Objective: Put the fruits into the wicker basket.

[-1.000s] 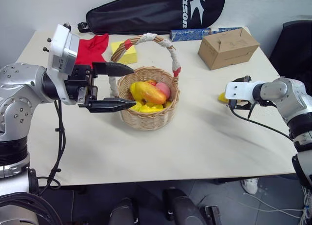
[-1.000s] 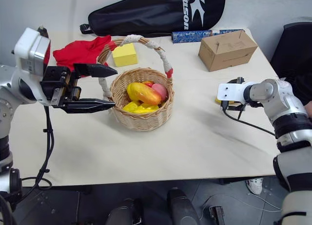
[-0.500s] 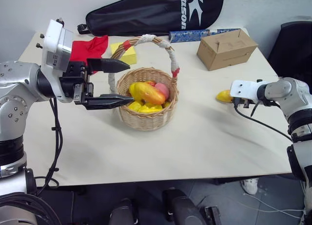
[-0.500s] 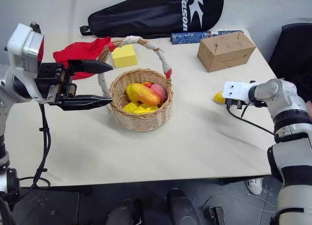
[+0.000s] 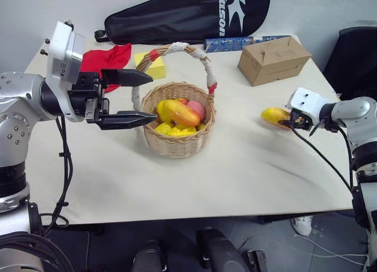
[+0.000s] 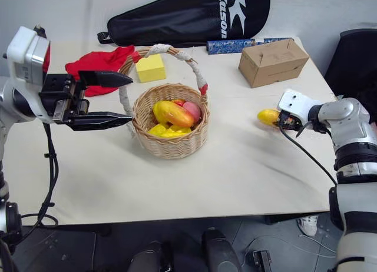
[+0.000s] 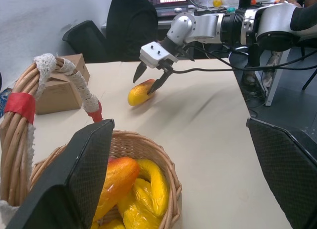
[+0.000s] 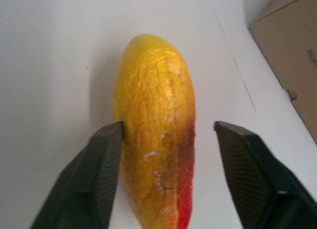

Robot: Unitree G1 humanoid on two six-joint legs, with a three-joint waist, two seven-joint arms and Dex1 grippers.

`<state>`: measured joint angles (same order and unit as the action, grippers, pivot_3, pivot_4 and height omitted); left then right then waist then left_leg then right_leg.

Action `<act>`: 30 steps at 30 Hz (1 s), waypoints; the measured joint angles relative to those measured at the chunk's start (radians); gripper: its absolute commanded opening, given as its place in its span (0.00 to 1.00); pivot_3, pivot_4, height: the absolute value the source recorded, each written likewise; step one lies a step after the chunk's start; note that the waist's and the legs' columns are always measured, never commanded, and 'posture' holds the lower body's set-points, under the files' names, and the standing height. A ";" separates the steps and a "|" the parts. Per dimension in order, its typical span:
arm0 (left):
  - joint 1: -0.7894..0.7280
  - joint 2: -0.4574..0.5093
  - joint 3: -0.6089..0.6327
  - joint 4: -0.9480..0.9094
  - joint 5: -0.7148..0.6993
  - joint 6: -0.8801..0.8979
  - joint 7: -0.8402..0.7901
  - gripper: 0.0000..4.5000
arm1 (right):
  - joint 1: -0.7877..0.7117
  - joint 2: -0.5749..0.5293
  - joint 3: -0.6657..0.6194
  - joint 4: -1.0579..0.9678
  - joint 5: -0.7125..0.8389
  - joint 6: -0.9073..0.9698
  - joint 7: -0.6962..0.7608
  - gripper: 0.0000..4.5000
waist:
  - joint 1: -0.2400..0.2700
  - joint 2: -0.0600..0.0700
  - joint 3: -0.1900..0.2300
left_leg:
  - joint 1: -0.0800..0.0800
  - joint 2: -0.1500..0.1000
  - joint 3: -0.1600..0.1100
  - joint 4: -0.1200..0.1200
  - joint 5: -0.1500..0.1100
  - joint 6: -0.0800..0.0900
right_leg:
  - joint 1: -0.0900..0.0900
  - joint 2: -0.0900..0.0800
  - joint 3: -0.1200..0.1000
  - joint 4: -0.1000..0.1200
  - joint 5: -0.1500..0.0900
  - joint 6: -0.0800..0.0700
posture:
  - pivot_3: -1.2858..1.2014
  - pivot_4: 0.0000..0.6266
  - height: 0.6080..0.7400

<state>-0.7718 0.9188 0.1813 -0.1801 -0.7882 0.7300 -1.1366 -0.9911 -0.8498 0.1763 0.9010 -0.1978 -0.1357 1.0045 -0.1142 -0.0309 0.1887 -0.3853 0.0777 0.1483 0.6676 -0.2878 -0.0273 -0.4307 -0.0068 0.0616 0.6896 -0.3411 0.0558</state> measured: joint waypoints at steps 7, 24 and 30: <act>-0.003 0.000 0.000 0.002 0.007 -0.002 -0.001 1.00 | 0.036 -0.002 0.009 -0.070 -0.013 0.032 0.002 0.82 | 0.003 0.000 0.000 | 0.000 0.000 0.000 0.000 0.000 0.000 | 0.000 -0.001 0.000 0.000 0.000 0.000 | 0.52 0.24 1.00; -0.003 -0.001 0.000 0.004 0.013 -0.013 0.000 1.00 | 0.012 0.056 0.011 0.013 0.006 0.129 0.072 0.37 | 0.000 0.000 0.000 | 0.000 0.000 0.000 0.000 0.000 0.000 | 0.000 0.000 0.000 0.000 0.000 0.000 | 0.52 0.24 1.00; 0.010 0.026 0.009 0.006 0.015 -0.013 0.000 1.00 | 0.146 0.054 -0.090 -0.401 0.257 0.395 0.279 0.35 | 0.003 0.000 0.000 | 0.000 0.001 -0.001 0.000 0.000 -0.001 | 0.000 0.000 -0.001 0.001 0.000 0.000 | 0.52 0.24 1.00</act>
<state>-0.7618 0.9448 0.1907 -0.1741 -0.7731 0.7175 -1.1367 -0.8448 -0.7955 0.0863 0.5004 0.0589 0.2588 1.2837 -0.1110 -0.0305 0.1889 -0.3856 0.0784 0.1473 0.6674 -0.2878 -0.0278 -0.4307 -0.0064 0.0610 0.6902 -0.3412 0.0557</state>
